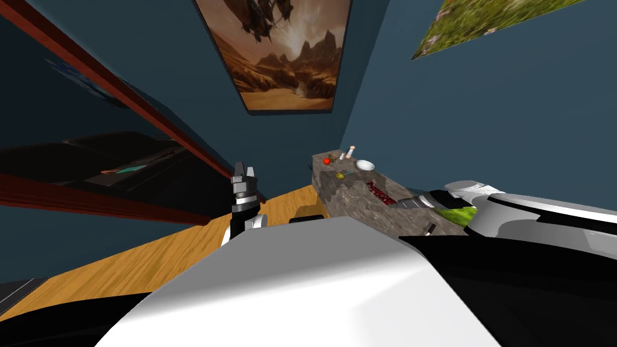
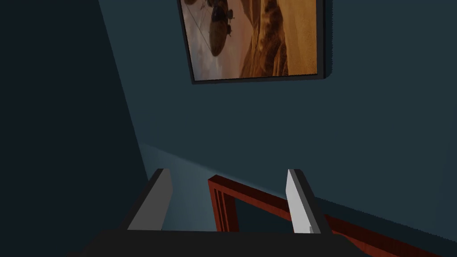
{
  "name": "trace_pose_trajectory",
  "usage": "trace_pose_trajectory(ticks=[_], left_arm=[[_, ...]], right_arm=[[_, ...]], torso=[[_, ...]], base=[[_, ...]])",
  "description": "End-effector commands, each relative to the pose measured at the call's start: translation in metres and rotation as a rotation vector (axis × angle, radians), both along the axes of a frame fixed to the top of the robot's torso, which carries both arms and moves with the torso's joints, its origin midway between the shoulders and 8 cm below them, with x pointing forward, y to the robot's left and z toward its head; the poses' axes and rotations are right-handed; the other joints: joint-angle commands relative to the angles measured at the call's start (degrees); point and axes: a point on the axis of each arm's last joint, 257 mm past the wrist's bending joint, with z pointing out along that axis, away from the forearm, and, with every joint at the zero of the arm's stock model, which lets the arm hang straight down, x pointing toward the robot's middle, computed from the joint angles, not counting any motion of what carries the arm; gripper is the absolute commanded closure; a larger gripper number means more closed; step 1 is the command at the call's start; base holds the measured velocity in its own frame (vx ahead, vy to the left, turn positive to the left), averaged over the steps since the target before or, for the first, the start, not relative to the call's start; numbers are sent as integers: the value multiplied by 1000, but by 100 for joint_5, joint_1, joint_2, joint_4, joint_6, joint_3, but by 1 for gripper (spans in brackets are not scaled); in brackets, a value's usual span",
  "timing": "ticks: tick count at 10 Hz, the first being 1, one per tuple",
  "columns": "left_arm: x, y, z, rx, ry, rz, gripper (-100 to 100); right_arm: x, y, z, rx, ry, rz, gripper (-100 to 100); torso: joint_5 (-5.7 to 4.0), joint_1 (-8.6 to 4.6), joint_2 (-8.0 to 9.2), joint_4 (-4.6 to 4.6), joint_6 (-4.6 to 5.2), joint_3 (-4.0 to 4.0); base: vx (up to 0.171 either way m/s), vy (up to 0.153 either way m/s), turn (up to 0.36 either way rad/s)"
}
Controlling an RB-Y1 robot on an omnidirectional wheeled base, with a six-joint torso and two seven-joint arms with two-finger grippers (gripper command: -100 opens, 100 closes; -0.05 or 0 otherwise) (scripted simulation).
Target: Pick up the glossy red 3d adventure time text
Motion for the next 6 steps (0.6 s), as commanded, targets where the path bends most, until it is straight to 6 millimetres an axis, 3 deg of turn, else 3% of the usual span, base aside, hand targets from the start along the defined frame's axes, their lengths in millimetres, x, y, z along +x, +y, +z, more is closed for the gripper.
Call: trace_pose_trajectory(ticks=[1, 2, 6], left_arm=[[0, 0, 0, 0, 0, 0, 0], [0, 0, 0, 0, 0, 0, 0], [0, 0, 0, 0, 0, 0, 0]], right_arm=[[-19, -18, 2, -59, 51, 4, -100], [-28, -27, 5, -87, 78, 10, -100], [-28, -27, 5, -87, 78, 10, -100]], torso=[[0, 0, 0, 0, 0, 0], [0, 3, -10, -2, 0, -6], [-4, -6, 12, 2, 9, 6]], base=[[57, 36, 350], [63, 37, 236], [16, 13, 1]])
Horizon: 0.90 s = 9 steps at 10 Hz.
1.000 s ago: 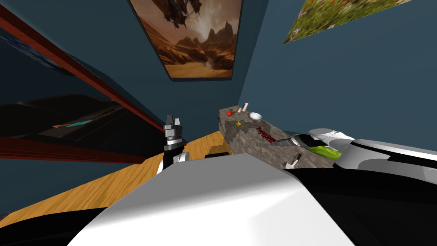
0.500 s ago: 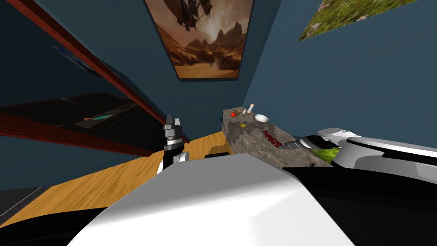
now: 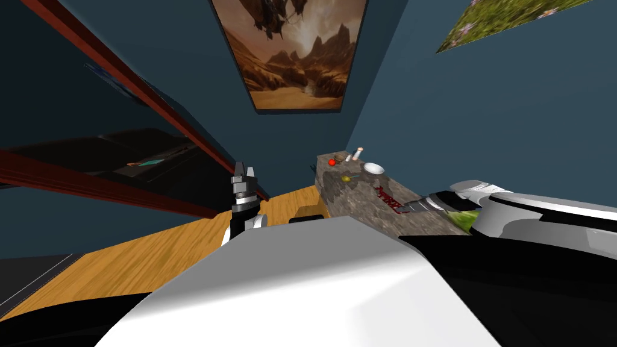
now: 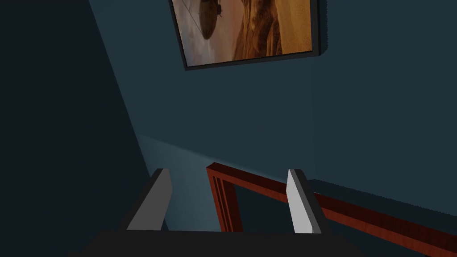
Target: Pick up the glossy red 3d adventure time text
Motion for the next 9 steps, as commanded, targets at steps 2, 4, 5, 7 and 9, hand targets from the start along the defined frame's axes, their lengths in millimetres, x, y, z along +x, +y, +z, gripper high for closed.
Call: trace_pose_trajectory(ticks=[2, 4, 5, 7, 9], left_arm=[[0, 0, 0, 0, 0, 0, 0], [0, 0, 0, 0, 0, 0, 0], [0, 0, 0, 0, 0, 0, 0], [0, 0, 0, 0, 0, 0, 0], [0, 0, 0, 0, 0, 0, 0]], right_arm=[[-8, -8, 3, -25, 23, 4, -100], [-24, -30, 14, -87, 51, -22, -100], [-19, -19, 6, -60, 57, 17, -100], [-25, -26, 9, -84, 76, 20, -100], [-34, -36, 14, -106, 79, -15, -100]], torso=[[1, 6, -9, -2, -6, -5], [1, 9, -29, -7, -10, -17], [6, 12, -24, -5, 0, -14], [1, 6, -20, -5, -6, -12], [3, 2, -8, -1, 4, -4]], base=[[23, 15, 126], [66, 30, 180], [27, 10, -9], [38, 13, 114], [10, 0, -11]])
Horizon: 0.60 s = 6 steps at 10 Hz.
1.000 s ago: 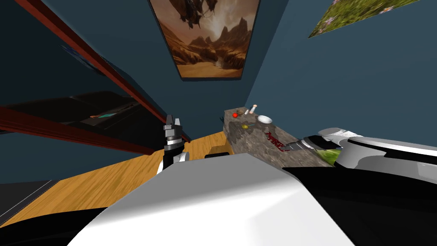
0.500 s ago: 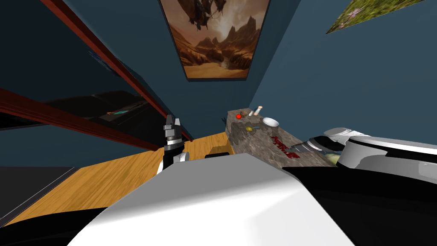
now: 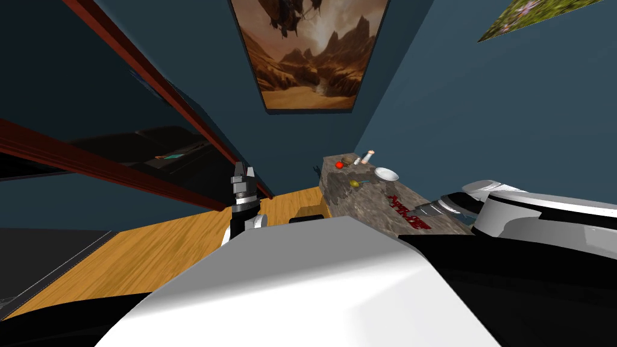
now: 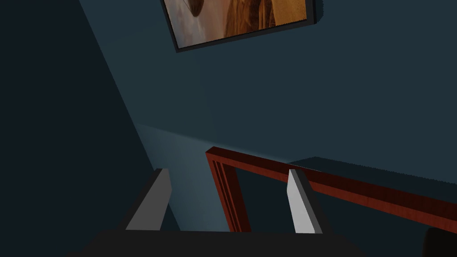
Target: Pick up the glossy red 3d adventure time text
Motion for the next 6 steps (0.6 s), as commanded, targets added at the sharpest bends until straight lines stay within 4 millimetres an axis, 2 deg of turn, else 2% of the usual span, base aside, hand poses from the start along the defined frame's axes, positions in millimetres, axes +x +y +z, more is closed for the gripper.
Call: trace_pose_trajectory(ticks=[1, 4, 6], left_arm=[[0, 0, 0, 0, 0, 0, 0], [0, 0, 0, 0, 0, 0, 0], [0, 0, 0, 0, 0, 0, 0]], right_arm=[[8, 11, -8, 27, 9, 38, -100], [8, 11, -8, 27, 9, 38, -100], [12, 35, -24, 85, 34, 108, -100]], torso=[[0, 0, 0, 0, 0, 0], [0, 1, 2, 0, -1, 1], [-1, 1, 1, 0, -3, 0]], base=[[-7, -3, -14], [-2, 0, 8], [0, 0, 0]])
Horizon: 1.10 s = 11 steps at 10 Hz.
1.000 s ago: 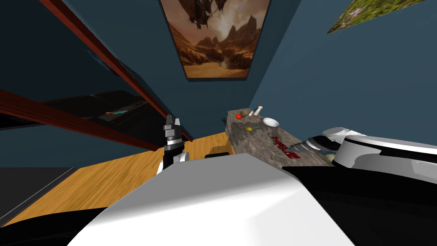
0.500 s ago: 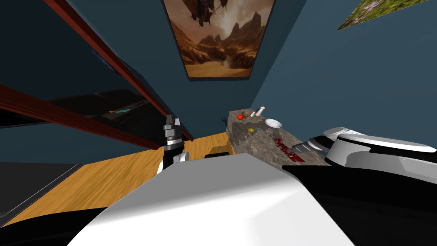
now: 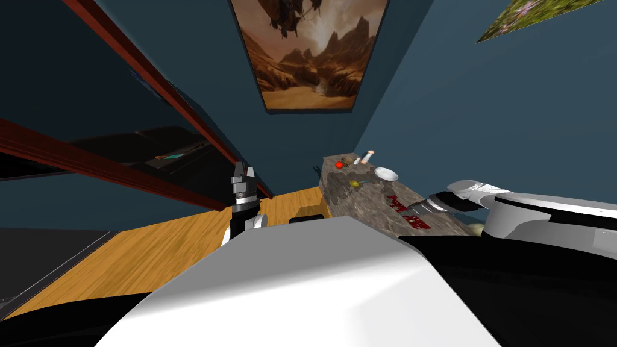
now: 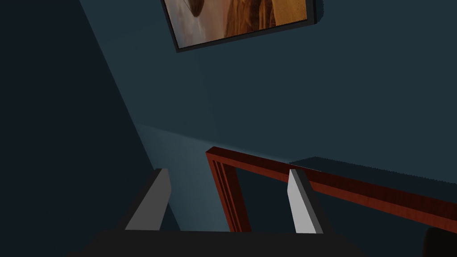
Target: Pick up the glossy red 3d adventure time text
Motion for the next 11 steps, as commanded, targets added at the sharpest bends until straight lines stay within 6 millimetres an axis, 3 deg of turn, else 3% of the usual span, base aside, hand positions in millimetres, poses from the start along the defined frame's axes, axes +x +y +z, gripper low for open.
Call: trace_pose_trajectory(ticks=[1, 2, 3, 5, 6, 10, 11], left_arm=[[0, 0, 0, 0, 0, 0, 0], [0, 0, 0, 0, 0, 0, 0], [0, 0, 0, 0, 0, 0, 0], [0, 0, 0, 0, 0, 0, 0], [0, 0, 0, 0, 0, 0, 0], [0, 0, 0, 0, 0, 0, 0], [0, 0, 0, 0, 0, 0, 0]], right_arm=[[0, 0, 0, 0, 0, 0, -100], [0, 1, -1, 4, 2, 5, 0], [-3, 4, -16, 3, 1, 2, -100], [-4, 4, -17, 6, 3, 4, -100], [-4, 4, -17, 4, 2, 3, 100], [-5, 4, -18, 4, 7, 8, 100], [-5, 4, -17, 3, 6, 8, 0]], torso=[[0, 0, 0, 0, 0, 0], [2, 0, 0, 0, 1, 0], [1, 0, 1, 0, 1, 1], [-1, -6, -2, 0, 1, -1], [1, -4, -1, 0, 1, -1], [-4, -2, 4, 7, 9, 5], [-6, -5, 4, 6, 8, 5]], base=[[0, 0, 0], [0, 0, 0], [5, -7, 20], [6, -10, 17], [0, 0, 0], [0, -1, 3], [0, 0, 0]])
